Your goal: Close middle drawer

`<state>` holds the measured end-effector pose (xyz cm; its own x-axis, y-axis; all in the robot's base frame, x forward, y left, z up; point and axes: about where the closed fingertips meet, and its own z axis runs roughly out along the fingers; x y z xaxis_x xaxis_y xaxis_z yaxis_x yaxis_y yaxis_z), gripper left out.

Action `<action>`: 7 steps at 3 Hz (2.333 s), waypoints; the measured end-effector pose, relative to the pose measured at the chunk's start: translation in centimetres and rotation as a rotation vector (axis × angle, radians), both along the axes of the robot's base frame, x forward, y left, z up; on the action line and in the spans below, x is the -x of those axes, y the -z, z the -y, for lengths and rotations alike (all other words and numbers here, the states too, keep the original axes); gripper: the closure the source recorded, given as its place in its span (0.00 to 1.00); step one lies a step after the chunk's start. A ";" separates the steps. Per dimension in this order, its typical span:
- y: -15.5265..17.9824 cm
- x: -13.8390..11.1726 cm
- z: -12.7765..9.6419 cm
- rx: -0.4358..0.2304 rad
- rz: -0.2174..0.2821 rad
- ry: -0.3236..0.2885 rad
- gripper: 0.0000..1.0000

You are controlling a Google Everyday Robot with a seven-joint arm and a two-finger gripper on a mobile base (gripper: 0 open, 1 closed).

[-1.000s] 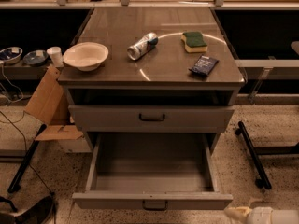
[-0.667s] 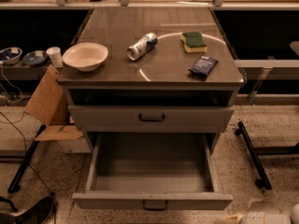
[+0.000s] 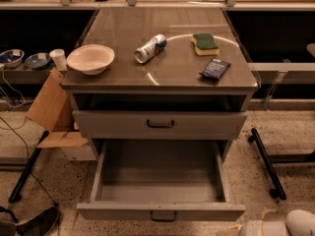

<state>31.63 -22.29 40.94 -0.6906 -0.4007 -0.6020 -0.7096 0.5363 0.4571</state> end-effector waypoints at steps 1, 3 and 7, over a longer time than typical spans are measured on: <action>2.3 -0.9 1.5 0.027 -0.041 0.077 1.00; 2.9 -5.5 3.1 0.064 -0.044 0.179 1.00; 3.0 -12.2 4.7 0.124 -0.064 0.268 1.00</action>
Offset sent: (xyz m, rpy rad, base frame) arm 0.0532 -0.0445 -0.0331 -0.0738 0.0482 -0.2179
